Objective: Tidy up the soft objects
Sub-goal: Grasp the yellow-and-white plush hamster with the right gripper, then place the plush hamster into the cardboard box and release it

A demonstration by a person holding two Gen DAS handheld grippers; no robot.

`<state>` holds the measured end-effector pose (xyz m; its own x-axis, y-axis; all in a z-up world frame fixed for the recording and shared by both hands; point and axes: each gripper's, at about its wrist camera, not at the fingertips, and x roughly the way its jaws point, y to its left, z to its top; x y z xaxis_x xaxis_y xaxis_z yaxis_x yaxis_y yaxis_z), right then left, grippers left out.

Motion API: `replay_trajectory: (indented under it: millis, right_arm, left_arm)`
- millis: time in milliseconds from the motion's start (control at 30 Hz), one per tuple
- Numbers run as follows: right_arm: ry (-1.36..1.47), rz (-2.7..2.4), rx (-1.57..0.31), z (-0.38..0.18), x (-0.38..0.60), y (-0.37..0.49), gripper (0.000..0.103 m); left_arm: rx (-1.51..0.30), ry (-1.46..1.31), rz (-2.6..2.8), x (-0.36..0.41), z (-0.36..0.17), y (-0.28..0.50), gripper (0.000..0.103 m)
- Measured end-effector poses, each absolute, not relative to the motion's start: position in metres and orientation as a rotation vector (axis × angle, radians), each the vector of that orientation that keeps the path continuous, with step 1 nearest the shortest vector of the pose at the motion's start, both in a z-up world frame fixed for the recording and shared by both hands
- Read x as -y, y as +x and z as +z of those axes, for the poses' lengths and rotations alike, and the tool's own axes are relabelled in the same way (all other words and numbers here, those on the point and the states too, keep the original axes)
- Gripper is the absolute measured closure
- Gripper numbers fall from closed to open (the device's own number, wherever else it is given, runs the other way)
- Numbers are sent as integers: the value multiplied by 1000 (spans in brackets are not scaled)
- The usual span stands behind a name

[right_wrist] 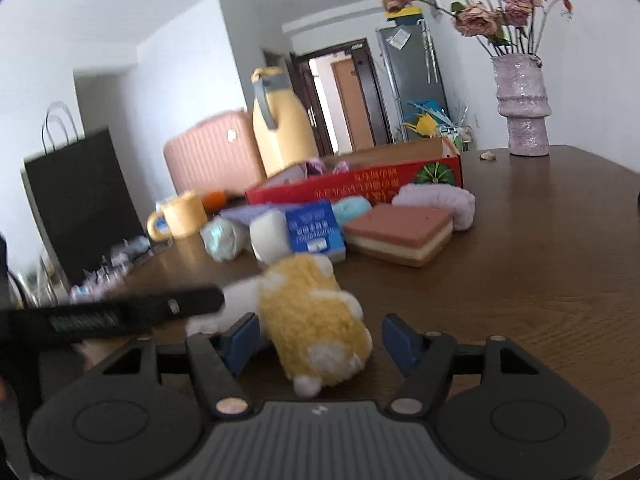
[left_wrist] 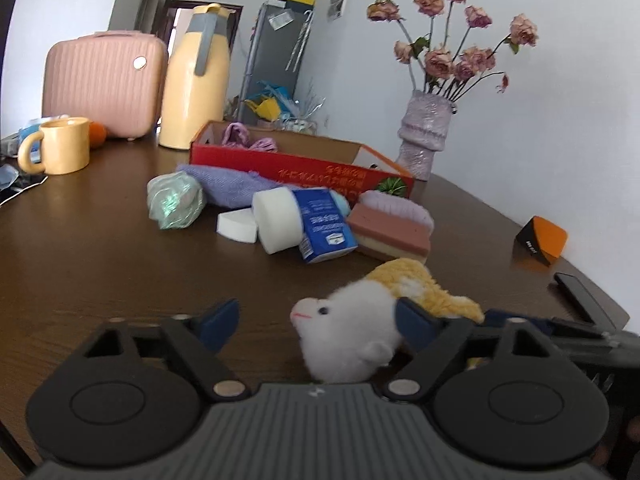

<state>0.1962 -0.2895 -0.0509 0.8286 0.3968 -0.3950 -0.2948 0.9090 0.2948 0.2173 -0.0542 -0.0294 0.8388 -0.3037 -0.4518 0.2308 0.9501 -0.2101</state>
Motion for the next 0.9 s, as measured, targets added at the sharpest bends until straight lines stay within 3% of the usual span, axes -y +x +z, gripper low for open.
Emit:
replay_trajectory:
  millis: [133, 233, 267, 300, 367, 700, 900]
  right_arm:
    - [261, 369, -473, -51, 293, 212, 39]
    - [303, 385, -500, -54, 294, 221, 54]
    - [320, 396, -508, -56, 294, 223, 55]
    - [327, 402, -510, -57, 293, 223, 55]
    - [314, 399, -506, -57, 291, 221, 55]
    - [331, 401, -505, -48, 297, 219, 61]
    - [321, 398, -459, -2, 309, 266, 62]
  left_arm:
    - [-573, -251, -325, 42, -32, 219, 32]
    - [-600, -301, -355, 38, -35, 221, 32]
    - [-602, -307, -357, 38, -36, 223, 36]
    - [-604, -314, -359, 38, -37, 224, 47]
    - [-610, -329, -392, 38, -39, 229, 61]
    - [-596, -371, -437, 39, -29, 240, 62]
    - [-550, -423, -522, 44, 27, 323, 62]
